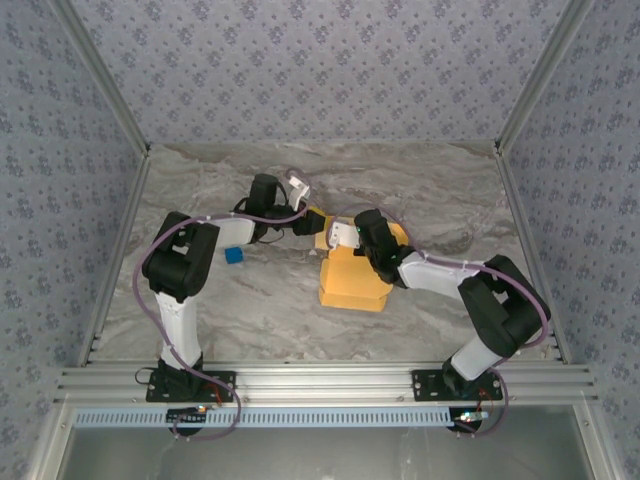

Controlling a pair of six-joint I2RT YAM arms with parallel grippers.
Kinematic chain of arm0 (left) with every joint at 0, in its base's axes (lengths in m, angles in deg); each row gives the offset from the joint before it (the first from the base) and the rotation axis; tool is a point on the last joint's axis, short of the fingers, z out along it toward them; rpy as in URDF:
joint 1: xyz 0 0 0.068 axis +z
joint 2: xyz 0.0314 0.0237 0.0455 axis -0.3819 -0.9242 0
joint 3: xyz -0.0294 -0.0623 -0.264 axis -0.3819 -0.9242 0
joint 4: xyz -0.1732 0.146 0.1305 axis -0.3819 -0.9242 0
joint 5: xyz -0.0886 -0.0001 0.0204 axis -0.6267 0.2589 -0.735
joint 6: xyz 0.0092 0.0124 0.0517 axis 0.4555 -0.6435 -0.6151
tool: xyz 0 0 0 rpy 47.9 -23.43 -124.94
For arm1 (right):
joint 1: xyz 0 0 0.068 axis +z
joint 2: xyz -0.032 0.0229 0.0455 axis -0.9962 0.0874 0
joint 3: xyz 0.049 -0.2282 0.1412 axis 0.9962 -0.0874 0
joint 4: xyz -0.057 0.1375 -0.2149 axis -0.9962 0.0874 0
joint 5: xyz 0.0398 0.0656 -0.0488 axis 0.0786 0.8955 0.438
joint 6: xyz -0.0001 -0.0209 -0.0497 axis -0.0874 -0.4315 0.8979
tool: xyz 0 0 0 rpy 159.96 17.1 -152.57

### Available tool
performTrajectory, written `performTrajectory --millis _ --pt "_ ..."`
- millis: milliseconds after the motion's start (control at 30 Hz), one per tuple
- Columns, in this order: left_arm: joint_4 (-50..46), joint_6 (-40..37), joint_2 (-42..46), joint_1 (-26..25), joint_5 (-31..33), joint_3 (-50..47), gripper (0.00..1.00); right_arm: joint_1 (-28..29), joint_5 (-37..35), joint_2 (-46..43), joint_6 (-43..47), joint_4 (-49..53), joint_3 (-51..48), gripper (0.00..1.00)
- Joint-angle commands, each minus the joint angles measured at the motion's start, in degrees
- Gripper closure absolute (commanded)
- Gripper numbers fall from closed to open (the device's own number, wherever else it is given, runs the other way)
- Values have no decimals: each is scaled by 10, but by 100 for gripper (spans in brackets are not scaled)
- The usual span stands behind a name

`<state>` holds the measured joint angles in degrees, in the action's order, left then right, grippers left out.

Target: Fold the paper box

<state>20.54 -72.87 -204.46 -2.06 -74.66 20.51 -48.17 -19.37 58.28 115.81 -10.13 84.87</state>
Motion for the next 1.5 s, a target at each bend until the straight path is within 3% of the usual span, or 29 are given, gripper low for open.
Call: performTrajectory --millis 0,300,567,900,1133,1467 --pt "0 -10 6 0 -21 14 52 -9 25 -13 -41 46 26 100" --pt "-29 -26 54 18 4 -28 47 -24 34 -24 -75 90 51 100" --pt "-80 -60 74 34 15 -38 34 -35 69 -35 -107 154 81 100" --pt "-123 -85 38 21 -58 4 18 -36 67 -22 -112 172 96 100" --pt "-144 -92 5 2 -67 46 17 -37 67 -18 -122 178 101 100" --pt "-86 -57 30 -11 -105 0 26 -42 52 -14 -138 172 103 100"
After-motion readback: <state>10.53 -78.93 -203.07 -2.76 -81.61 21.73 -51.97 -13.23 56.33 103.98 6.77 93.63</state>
